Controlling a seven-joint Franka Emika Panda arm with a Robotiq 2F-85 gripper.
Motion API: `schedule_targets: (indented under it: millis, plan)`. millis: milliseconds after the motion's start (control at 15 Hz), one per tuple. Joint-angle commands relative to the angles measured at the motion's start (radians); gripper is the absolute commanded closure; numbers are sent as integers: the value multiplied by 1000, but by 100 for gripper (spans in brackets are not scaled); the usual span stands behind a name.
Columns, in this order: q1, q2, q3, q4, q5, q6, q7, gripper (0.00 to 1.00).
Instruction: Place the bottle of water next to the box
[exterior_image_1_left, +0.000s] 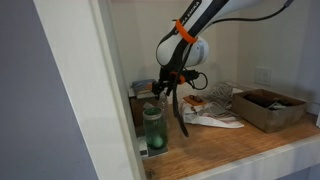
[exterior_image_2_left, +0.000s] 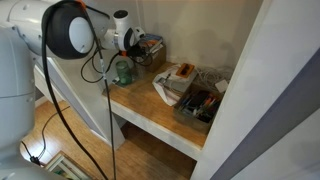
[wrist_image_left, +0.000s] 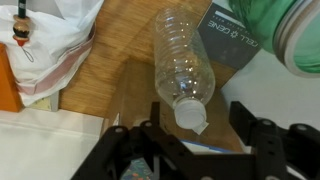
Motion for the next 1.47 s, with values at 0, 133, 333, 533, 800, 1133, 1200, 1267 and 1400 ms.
schedule_targets:
  millis: [0, 133, 333, 533, 800, 1133, 1200, 1267, 1400]
  plan:
    - [14, 34, -15, 43, -1, 17, -4, 37]
    - [14, 38, -16, 48, 0, 17, -5, 46]
    - [13, 31, -15, 44, 2, 16, -3, 72]
    - [15, 18, -16, 39, 1, 7, -1, 93]
    - [20, -20, -24, 18, -1, -26, 15, 92]
    - [15, -155, -51, -91, 1, -139, 74, 92]
    - [17, -185, -61, -121, -3, -158, 94, 92]
    - [15, -217, -67, -155, -2, -173, 114, 92]
    - [12, -278, -79, -234, 3, -190, 161, 92]
